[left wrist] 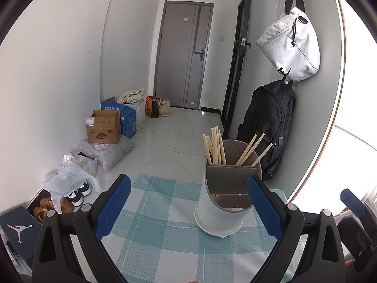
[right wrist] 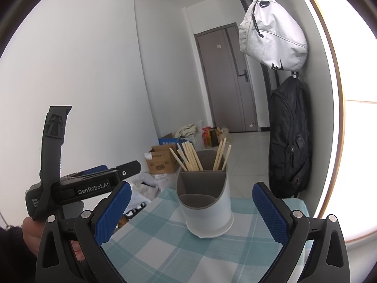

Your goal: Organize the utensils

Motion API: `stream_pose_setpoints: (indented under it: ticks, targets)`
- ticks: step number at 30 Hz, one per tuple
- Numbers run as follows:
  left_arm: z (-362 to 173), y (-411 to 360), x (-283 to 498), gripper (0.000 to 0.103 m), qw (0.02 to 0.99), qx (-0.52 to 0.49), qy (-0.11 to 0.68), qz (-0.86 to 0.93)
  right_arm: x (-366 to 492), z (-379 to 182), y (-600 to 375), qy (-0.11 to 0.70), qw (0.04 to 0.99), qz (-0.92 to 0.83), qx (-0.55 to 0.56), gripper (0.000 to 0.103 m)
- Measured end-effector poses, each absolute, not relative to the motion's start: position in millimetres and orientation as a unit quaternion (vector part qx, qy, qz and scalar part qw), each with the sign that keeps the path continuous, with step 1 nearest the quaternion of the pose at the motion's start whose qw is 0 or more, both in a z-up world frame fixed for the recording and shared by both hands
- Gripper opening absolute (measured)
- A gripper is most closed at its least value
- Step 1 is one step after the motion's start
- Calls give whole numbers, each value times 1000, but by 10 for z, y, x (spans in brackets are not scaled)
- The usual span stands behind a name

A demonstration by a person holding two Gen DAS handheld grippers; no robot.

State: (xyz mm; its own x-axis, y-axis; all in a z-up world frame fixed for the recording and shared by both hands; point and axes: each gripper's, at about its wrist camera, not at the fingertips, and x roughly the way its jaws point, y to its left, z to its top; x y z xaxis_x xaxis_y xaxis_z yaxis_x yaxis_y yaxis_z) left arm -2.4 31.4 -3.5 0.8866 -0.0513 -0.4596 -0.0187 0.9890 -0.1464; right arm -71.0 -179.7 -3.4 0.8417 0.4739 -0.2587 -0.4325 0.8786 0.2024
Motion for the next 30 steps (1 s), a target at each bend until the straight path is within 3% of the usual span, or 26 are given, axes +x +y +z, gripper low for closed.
stream_pose_setpoints:
  ticks: [30]
  targets:
    - [-43,321,-37,96,967,-75,242,-13,-715,-39,-1791,151,957,239,64,103]
